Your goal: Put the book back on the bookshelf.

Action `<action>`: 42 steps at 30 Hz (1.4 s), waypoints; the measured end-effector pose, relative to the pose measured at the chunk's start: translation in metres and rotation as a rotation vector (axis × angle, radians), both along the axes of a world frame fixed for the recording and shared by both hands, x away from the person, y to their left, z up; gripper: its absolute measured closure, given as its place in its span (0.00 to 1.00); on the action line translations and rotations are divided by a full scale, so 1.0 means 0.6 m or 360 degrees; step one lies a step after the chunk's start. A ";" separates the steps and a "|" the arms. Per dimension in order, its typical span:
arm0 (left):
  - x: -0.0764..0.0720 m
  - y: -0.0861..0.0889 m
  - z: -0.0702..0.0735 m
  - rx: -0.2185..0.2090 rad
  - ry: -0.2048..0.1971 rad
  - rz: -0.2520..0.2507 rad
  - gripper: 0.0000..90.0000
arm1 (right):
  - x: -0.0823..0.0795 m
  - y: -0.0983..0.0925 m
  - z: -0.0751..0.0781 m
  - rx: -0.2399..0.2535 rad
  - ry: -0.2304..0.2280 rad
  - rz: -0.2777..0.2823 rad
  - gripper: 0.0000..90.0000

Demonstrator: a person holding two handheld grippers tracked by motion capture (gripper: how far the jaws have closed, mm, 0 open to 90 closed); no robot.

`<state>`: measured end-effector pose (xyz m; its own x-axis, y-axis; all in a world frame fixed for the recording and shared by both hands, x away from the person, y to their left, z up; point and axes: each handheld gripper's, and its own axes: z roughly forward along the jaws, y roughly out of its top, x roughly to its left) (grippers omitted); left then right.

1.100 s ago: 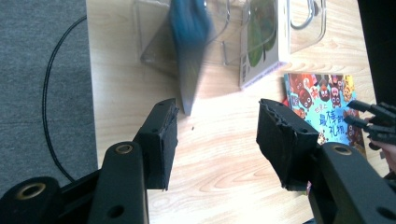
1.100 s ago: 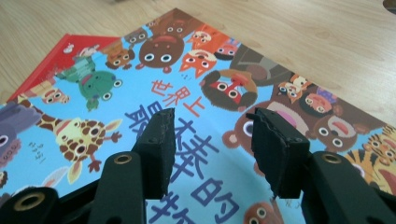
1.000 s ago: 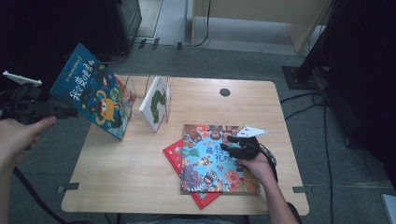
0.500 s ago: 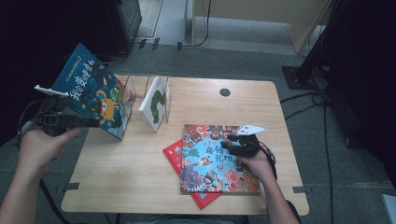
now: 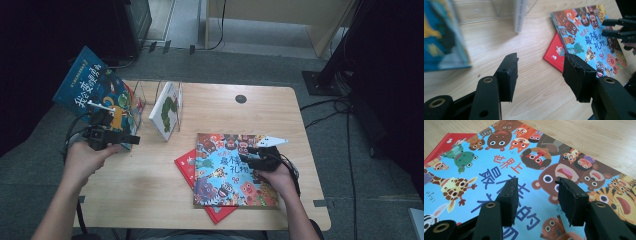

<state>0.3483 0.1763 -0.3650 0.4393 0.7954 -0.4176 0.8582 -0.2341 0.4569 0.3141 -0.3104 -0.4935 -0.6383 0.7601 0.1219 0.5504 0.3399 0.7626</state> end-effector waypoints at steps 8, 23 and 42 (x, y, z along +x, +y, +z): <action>0.015 -0.051 -0.040 -0.0014 0.0014 -0.0096 0.50 | -0.016 -0.013 -0.005 -0.0010 -0.0020 -0.0028 0.58; 0.035 -0.141 -0.101 -0.0024 0.0056 -0.0280 0.56 | -0.044 -0.055 -0.013 0.0004 -0.0010 -0.0157 0.61; 0.037 -0.226 -0.164 0.0000 0.0070 -0.0443 0.58 | -0.081 -0.107 -0.016 -0.0004 -0.0015 -0.0349 0.75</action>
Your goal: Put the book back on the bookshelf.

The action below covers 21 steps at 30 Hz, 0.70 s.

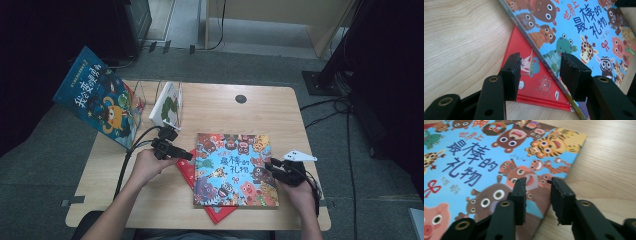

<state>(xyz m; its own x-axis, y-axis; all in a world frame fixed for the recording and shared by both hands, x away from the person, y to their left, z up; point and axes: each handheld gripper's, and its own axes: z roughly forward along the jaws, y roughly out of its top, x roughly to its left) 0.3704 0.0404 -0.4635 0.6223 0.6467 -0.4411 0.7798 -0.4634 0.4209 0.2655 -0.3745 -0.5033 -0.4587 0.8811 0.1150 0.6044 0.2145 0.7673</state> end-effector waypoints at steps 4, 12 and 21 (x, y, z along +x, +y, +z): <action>-0.002 -0.009 -0.008 0.0007 -0.0015 -0.0001 0.58 | -0.003 -0.011 0.001 -0.0024 0.0002 -0.0066 0.84; -0.011 -0.023 -0.022 -0.0004 -0.0038 -0.0038 0.65 | 0.002 -0.020 -0.003 -0.0051 0.0033 -0.0138 0.89; -0.022 -0.030 -0.044 -0.0060 0.0025 -0.0047 0.80 | 0.005 -0.018 -0.004 -0.0007 0.0088 -0.0172 0.97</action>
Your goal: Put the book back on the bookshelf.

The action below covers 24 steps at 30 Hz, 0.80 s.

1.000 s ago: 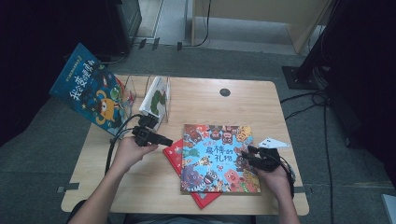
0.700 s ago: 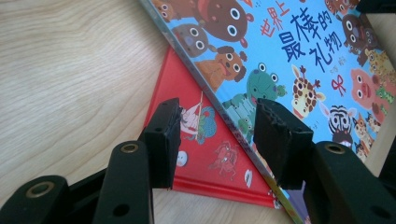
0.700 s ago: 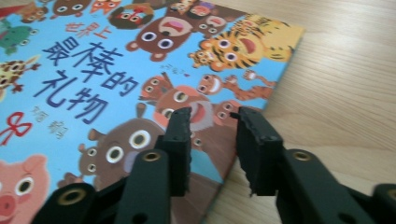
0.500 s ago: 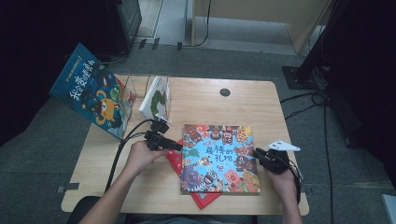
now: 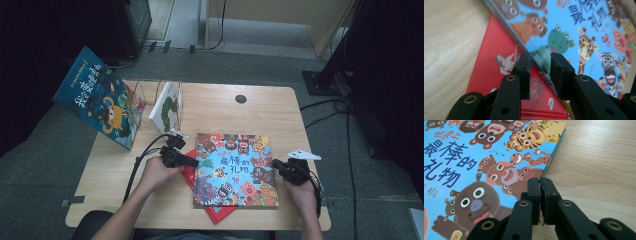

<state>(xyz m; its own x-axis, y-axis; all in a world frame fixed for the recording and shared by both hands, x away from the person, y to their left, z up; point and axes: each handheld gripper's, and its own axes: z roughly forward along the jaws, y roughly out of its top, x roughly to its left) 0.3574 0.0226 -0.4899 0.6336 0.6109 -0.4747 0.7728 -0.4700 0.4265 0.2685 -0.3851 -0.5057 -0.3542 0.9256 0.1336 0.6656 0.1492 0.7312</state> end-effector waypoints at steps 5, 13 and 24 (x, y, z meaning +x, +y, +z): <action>-0.004 0.000 0.000 0.0005 -0.0029 -0.0005 0.80 | 0.002 0.003 -0.001 -0.0007 0.0017 -0.0007 0.99; -0.016 0.001 -0.004 -0.0044 -0.0093 0.0008 0.72 | 0.006 0.005 -0.001 -0.0029 0.0030 -0.0012 1.00; -0.029 0.003 -0.007 -0.0082 -0.0156 0.0040 0.64 | 0.012 0.011 -0.001 -0.0044 0.0023 -0.0019 1.00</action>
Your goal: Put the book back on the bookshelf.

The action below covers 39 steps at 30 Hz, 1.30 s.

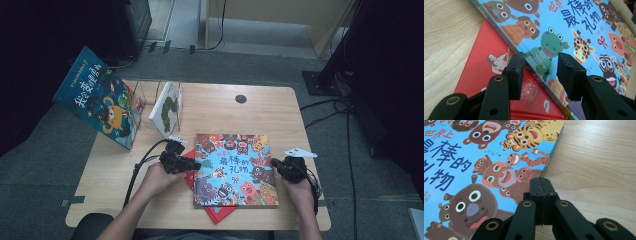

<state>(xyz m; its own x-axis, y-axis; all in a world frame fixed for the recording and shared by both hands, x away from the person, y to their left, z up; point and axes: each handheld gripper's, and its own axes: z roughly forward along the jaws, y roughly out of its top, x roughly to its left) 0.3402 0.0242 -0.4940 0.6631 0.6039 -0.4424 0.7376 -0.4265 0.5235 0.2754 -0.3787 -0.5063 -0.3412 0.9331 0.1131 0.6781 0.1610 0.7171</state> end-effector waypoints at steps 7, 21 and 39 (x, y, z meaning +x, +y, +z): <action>0.001 0.009 0.008 0.0106 0.0021 -0.0040 0.75 | 0.007 0.007 0.000 0.0009 -0.0007 0.0015 1.00; -0.029 0.036 0.005 0.0088 0.0021 -0.0023 0.96 | 0.029 0.028 0.001 -0.0010 0.0004 0.0062 1.00; -0.062 0.069 0.003 0.0072 0.0023 0.0094 0.94 | 0.077 0.070 0.000 -0.0006 0.0011 0.0101 1.00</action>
<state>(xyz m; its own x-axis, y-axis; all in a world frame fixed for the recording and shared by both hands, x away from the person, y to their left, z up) 0.3032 0.0655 -0.4923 0.6196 0.6613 -0.4229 0.7694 -0.4050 0.4940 0.3215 -0.3369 -0.5066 -0.3989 0.9101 0.1120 0.6713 0.2067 0.7118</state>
